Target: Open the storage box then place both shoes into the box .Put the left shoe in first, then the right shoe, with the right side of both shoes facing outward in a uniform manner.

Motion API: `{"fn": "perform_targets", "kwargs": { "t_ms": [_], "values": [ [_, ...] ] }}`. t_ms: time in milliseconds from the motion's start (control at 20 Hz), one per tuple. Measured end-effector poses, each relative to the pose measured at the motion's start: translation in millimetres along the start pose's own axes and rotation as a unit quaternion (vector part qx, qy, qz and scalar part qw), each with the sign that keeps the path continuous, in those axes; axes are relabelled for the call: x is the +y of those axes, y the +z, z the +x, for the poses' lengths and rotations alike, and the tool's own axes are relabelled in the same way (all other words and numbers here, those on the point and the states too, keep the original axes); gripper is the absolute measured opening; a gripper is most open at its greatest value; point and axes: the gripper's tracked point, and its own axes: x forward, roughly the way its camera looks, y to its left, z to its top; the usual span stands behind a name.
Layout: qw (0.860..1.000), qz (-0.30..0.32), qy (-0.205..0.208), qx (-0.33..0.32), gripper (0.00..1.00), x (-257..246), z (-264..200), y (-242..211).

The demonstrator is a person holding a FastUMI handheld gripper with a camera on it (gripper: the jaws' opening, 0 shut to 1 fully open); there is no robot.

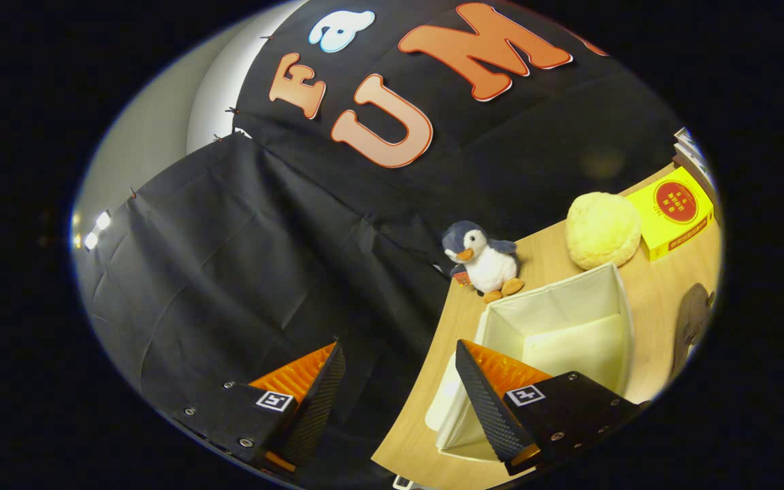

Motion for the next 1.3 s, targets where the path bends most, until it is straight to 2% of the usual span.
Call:
{"fn": "perform_targets", "kwargs": {
  "t_ms": [350,650,1050,1300],
  "values": [
    [0.995,-0.019,-0.084,-0.044,0.97,-78,-60,31],
    [0.981,-0.048,-0.172,-0.071,0.98,-157,-115,50],
    [0.952,-0.101,-0.280,-0.077,0.98,-250,-176,54],
    [0.922,-0.153,-0.347,-0.073,0.98,-300,-199,46]
  ]
}}
